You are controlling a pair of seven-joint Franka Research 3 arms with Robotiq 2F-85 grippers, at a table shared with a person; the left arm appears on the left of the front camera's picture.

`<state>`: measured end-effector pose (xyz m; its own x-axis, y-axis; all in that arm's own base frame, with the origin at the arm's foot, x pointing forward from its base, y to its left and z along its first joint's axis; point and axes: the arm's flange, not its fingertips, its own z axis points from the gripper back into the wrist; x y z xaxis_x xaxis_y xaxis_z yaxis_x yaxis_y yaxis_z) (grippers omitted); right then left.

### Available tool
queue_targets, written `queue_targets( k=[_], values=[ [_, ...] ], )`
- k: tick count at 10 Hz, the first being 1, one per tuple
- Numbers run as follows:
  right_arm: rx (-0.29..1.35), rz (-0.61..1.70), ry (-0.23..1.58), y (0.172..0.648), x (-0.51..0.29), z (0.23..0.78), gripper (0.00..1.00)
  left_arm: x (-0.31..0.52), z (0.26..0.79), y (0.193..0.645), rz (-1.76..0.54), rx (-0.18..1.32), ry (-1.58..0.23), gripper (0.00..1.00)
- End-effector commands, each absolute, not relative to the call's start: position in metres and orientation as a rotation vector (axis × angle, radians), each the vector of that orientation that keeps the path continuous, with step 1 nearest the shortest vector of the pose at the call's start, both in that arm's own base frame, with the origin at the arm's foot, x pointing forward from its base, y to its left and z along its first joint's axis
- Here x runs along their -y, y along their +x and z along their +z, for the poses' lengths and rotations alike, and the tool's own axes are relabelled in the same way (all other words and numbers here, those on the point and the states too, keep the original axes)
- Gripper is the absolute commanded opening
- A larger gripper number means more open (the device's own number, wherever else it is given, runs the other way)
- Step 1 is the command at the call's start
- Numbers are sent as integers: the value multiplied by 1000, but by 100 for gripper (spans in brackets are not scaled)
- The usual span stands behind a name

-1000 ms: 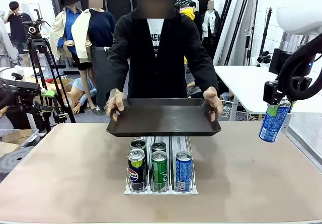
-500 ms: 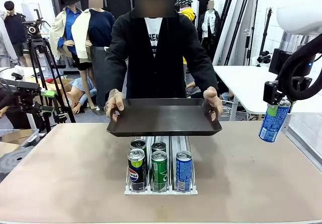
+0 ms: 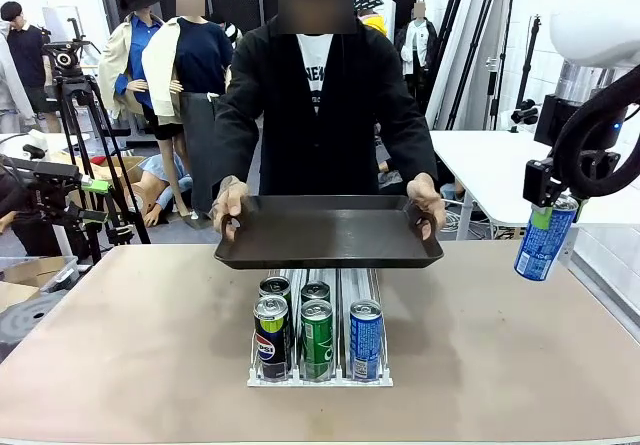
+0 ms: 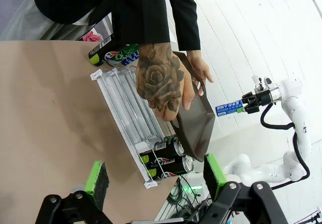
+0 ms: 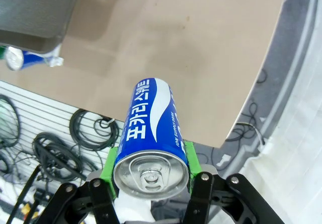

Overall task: Retrieve and hand over the desired beverage to the person.
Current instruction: Place the picked can on the Handle tray extended by the person.

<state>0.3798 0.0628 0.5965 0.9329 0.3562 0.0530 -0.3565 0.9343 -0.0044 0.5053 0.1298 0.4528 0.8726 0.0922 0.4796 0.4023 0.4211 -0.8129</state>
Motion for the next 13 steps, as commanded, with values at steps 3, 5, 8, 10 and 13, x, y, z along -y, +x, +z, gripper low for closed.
queue_targets(
  k=[3,5,8,10,13],
  values=[
    [57,397,-29,388,-96,663,0,-130,454,504,-207,498,-1129,100],
    [79,417,-37,393,-122,688,0,-130,454,504,-207,498,-1129,100],
    [91,509,-34,410,-180,700,0,-130,454,504,-207,498,-1129,100],
    [110,580,-35,419,-227,710,0,-130,454,504,-207,498,-1129,100],
    [118,638,7,426,-286,704,0,-130,454,504,-207,498,-1129,100]
  ],
)
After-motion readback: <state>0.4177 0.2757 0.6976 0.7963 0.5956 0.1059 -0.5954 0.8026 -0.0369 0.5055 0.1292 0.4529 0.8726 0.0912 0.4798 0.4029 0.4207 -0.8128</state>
